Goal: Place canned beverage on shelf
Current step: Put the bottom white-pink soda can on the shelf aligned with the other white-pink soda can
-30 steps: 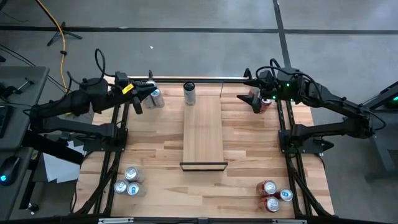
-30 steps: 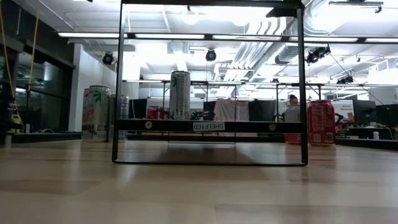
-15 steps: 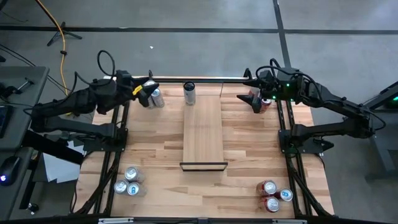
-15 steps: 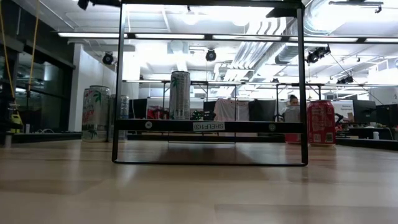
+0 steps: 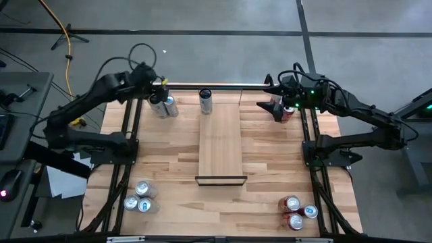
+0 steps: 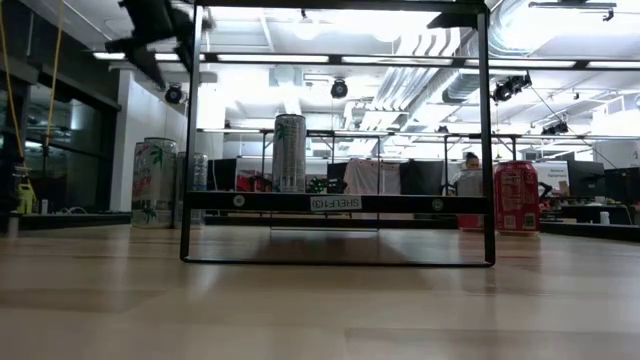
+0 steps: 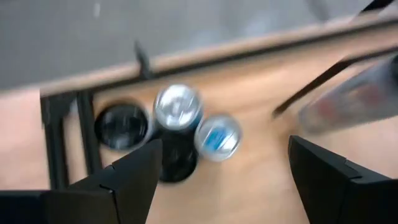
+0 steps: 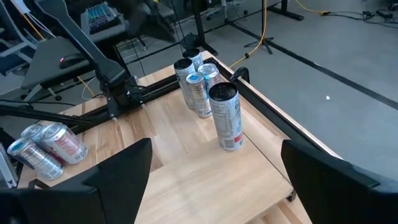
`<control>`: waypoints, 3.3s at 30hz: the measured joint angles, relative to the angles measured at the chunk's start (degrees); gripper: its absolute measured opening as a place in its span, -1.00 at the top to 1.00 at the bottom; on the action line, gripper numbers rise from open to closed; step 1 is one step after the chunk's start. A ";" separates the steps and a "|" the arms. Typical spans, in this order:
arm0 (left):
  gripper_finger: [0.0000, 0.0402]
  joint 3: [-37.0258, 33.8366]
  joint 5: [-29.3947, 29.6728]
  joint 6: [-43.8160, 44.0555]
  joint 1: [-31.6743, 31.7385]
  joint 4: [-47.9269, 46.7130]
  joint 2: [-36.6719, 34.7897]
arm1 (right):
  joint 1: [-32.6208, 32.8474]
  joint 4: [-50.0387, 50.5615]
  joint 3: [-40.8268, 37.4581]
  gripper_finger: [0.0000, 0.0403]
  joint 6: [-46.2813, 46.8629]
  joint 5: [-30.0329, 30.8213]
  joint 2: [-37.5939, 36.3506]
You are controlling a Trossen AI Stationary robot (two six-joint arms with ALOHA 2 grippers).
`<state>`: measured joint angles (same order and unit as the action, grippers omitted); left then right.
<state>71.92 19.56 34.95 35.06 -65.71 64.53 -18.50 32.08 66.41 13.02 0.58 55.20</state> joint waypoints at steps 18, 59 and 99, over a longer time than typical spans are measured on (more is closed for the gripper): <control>-0.46 8.36 -5.52 -37.88 7.01 -13.13 16.56 | 0.00 0.24 -0.04 -0.71 0.00 0.02 4.56; -0.45 2.02 -2.39 -78.10 8.73 -11.64 25.30 | 0.17 0.28 -0.04 -0.71 1.56 -1.05 5.99; 0.20 4.08 -15.31 -57.16 -5.85 -24.52 14.84 | 0.17 -0.25 -0.04 -0.71 2.58 -0.89 5.97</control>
<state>76.00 4.25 -22.21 29.21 -90.23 79.37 -18.33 31.82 66.37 15.59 -0.31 61.18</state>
